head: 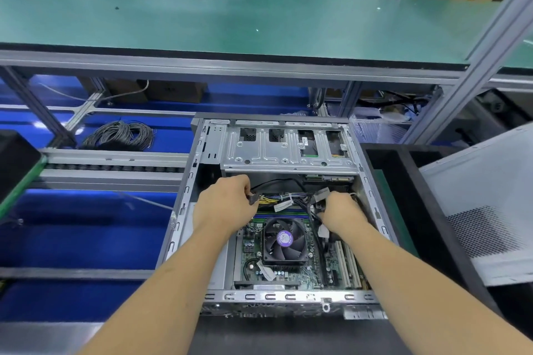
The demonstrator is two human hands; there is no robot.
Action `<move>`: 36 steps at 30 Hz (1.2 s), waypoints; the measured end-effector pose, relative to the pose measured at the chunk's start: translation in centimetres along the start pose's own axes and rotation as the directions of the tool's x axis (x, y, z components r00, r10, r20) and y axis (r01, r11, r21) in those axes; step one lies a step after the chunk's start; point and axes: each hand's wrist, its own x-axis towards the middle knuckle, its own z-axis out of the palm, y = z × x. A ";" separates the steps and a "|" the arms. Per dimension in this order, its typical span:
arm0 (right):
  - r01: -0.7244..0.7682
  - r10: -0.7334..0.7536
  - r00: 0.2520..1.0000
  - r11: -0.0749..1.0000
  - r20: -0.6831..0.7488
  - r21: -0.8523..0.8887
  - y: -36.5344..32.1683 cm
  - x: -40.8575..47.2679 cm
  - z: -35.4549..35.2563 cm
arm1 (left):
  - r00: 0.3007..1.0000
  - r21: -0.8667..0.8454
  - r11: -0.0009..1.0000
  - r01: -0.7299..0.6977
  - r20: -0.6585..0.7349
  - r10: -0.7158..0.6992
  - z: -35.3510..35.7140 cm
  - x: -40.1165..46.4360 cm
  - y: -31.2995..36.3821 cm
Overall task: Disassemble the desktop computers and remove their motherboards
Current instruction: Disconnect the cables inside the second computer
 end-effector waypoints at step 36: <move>0.293 -0.324 0.945 0.771 0.047 -0.565 0.6 0.7 2.3 | 1.000 -0.022 1.000 0.007 -0.009 -0.007 -0.1 -0.2 0.1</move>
